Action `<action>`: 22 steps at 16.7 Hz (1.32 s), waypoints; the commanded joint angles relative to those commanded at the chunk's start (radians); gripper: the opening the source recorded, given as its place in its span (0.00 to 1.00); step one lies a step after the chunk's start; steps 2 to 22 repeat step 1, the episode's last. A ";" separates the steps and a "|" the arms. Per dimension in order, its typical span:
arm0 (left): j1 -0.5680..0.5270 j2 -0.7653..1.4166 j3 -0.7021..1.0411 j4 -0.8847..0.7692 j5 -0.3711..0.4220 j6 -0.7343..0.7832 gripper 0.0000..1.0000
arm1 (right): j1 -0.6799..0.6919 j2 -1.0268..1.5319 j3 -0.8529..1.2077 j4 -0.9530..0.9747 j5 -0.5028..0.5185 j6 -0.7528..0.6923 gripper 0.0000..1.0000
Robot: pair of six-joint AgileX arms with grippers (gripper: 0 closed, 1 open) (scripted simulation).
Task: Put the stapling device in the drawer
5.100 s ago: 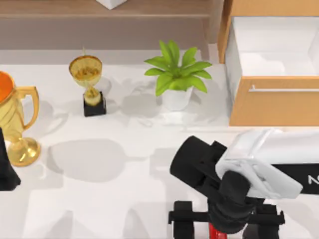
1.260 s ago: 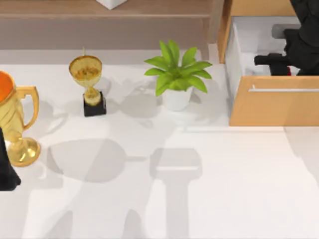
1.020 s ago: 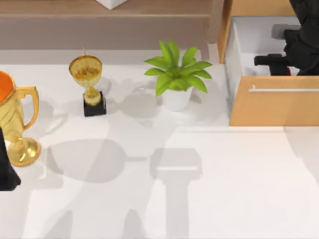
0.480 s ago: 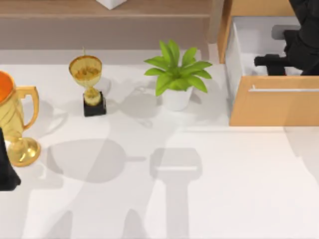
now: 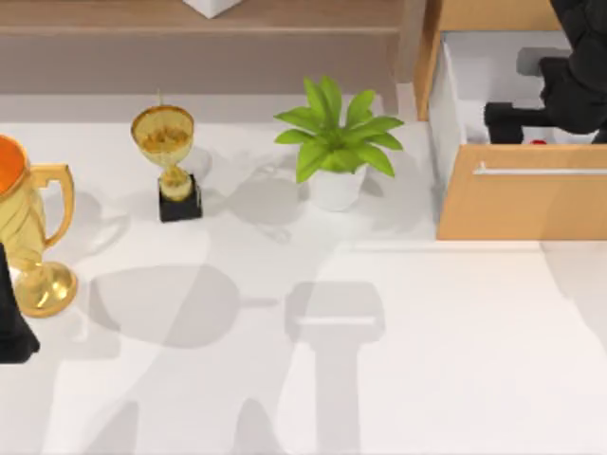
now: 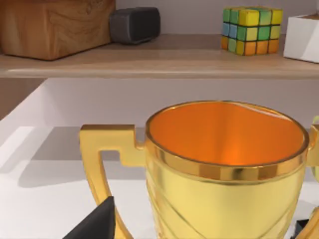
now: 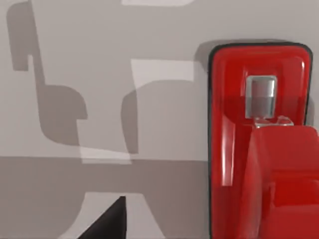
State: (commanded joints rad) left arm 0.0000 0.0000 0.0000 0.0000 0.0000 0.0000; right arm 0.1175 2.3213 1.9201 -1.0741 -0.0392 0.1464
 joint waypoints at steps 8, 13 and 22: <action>0.000 0.000 0.000 0.000 0.000 0.000 1.00 | 0.000 0.000 0.000 0.000 0.000 0.000 1.00; 0.000 0.000 0.000 0.000 0.000 0.000 1.00 | 0.000 0.000 0.000 0.000 0.000 0.000 1.00; 0.000 0.000 0.000 0.000 0.000 0.000 1.00 | 0.000 0.000 0.000 0.000 0.000 0.000 1.00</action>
